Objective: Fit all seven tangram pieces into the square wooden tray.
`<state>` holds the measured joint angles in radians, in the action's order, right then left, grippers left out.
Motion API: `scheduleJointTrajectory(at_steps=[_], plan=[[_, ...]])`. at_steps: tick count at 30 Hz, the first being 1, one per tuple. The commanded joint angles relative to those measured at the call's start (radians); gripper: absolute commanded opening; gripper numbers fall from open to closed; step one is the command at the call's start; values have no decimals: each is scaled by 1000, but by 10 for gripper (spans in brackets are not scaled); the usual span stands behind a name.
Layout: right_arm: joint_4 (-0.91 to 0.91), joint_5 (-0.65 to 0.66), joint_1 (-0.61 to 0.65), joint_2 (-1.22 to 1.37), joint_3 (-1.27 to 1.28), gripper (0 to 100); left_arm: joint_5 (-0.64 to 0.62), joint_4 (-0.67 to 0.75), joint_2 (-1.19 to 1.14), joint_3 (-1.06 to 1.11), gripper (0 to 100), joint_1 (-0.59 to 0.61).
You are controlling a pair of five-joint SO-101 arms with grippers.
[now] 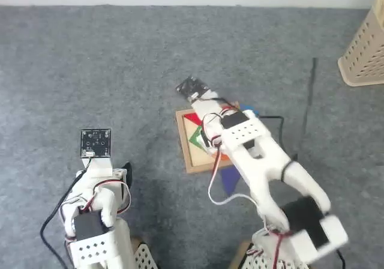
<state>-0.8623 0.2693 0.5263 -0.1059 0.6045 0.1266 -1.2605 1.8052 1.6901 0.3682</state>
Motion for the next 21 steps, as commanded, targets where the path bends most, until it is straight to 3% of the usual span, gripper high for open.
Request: scheduleJointTrajectory(at_steps=[1,17,21], plan=[[-70,-75,-15,-171,-25,27,-9,-3,15,-4,225,5],[-25,-101,-24,-473,181,27,-9,-3,15,-4,225,5],[-200,83,-35,-513,195,32,-9,-3,15,-4,225,5]])
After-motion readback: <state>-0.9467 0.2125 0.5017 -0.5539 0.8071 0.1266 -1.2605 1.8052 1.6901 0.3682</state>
